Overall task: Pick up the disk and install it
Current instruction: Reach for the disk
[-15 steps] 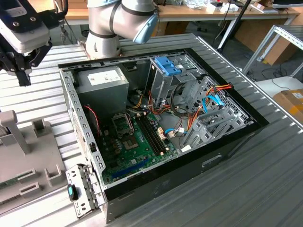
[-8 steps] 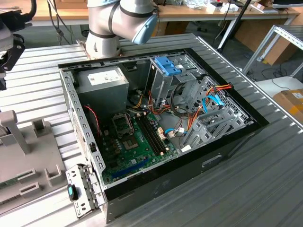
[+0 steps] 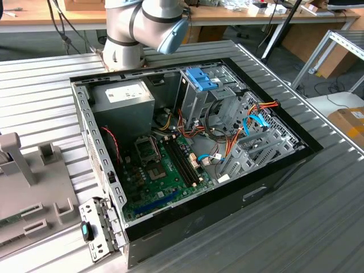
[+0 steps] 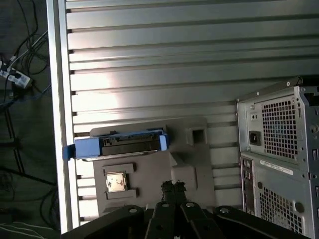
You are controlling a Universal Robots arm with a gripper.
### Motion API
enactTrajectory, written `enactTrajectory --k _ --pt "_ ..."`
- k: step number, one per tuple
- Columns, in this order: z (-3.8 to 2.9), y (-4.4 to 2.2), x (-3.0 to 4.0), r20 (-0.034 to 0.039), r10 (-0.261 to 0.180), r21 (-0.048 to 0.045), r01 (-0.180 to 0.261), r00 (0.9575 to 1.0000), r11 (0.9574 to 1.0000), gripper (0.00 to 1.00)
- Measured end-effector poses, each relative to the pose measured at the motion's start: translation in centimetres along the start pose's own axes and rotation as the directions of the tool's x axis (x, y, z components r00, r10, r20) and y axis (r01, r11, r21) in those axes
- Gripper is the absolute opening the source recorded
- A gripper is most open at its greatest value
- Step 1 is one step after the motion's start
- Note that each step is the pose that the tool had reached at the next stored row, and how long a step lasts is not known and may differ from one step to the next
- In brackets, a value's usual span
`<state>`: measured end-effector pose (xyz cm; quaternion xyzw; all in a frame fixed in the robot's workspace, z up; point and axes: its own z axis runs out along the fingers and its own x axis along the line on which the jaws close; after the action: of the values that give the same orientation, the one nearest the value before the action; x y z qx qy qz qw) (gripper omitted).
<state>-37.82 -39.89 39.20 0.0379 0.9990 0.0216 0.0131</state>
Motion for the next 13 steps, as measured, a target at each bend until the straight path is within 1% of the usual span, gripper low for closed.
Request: enactTrajectory --k 2,3,5,6,8,9,10,13 --pt "-0.01 -0.07 0.94 -0.0001 0.0 0.0001 0.0 1.0 1.0 0.11" --pt "0.0 -0.14 1.77 0.0 0.0 0.0 0.0 1.0 1.0 0.11" --pt "0.0 -0.23 3.05 0.0 0.0 0.0 0.0 1.0 1.0 0.11" --pt "0.01 -0.29 3.82 0.0 0.0 0.0 0.0 1.0 1.0 0.11" --pt "0.01 -0.39 5.06 0.0 0.0 0.0 0.0 1.0 1.0 0.11" --pt "0.01 -0.42 5.49 -0.0001 0.0 0.0001 0.0 1.0 1.0 0.11" --pt "-0.01 -0.44 5.75 -0.0002 0.0 0.0001 0.0 1.0 1.0 0.11" --pt "0.0 -0.44 5.77 -0.0001 0.0 0.0001 0.0 1.0 1.0 0.11"
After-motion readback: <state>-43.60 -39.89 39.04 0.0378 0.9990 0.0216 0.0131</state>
